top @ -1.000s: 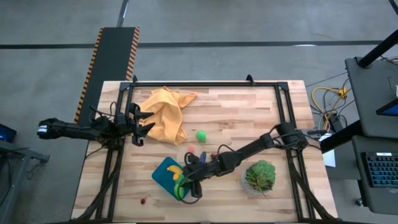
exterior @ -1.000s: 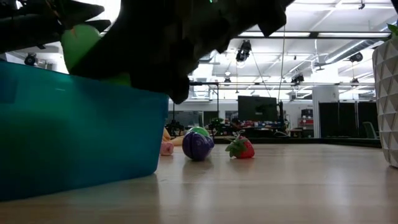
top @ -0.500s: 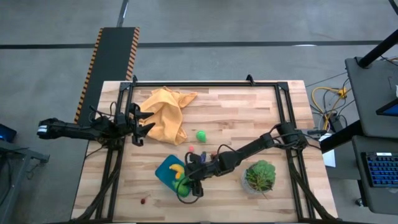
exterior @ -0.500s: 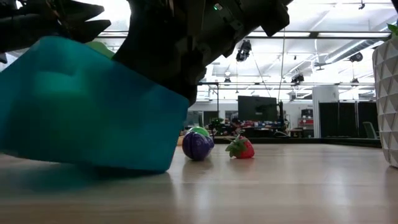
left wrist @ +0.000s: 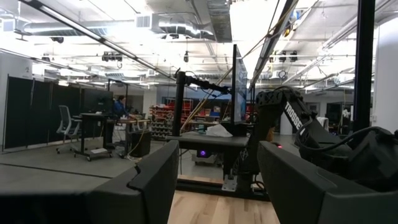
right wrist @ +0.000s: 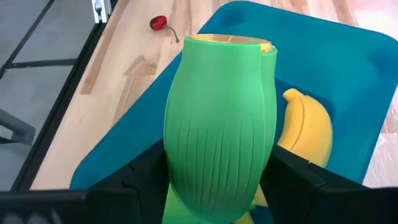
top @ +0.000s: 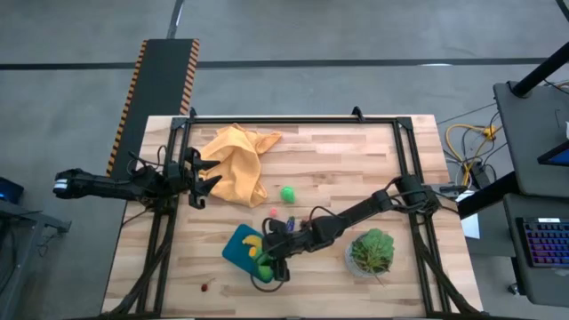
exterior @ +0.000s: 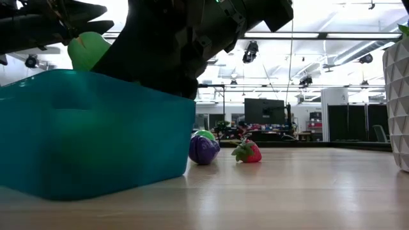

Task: Pick and placing Produce into tupperware
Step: Put the green corn into the blue bin, then put the strawberry into the blue bin

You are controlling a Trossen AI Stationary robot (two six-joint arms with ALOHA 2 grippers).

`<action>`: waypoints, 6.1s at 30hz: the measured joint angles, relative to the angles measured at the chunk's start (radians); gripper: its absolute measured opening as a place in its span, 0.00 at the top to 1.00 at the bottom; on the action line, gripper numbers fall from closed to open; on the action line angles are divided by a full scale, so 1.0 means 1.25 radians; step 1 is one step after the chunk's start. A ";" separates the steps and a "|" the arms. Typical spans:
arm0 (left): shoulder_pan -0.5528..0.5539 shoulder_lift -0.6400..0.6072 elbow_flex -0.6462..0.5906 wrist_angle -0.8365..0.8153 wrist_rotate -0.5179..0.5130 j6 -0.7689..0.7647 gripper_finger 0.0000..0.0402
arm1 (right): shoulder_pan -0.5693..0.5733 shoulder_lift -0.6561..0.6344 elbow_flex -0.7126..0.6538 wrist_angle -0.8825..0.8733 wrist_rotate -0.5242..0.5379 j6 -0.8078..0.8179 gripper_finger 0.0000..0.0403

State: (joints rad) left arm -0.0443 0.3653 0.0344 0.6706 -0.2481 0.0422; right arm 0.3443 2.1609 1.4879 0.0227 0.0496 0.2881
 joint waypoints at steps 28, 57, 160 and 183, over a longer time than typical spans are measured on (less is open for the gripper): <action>0.000 0.000 0.000 0.000 0.000 0.000 0.49 | 0.001 0.000 0.102 -0.283 0.023 0.019 0.49; 0.000 0.000 0.000 0.000 0.000 0.000 0.49 | 0.007 -0.001 0.101 -0.288 0.024 -0.026 0.39; 0.000 0.001 0.000 -0.023 0.000 0.000 0.49 | -0.014 -0.658 -0.752 0.253 0.150 -0.165 0.09; 0.000 0.006 0.000 -0.022 -0.001 0.000 0.49 | -0.054 -0.571 -0.737 0.205 0.151 -0.151 0.09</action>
State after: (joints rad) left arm -0.0441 0.3729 0.0345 0.6426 -0.2493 0.0418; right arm 0.2770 1.4472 0.5671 0.2790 0.2382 0.0993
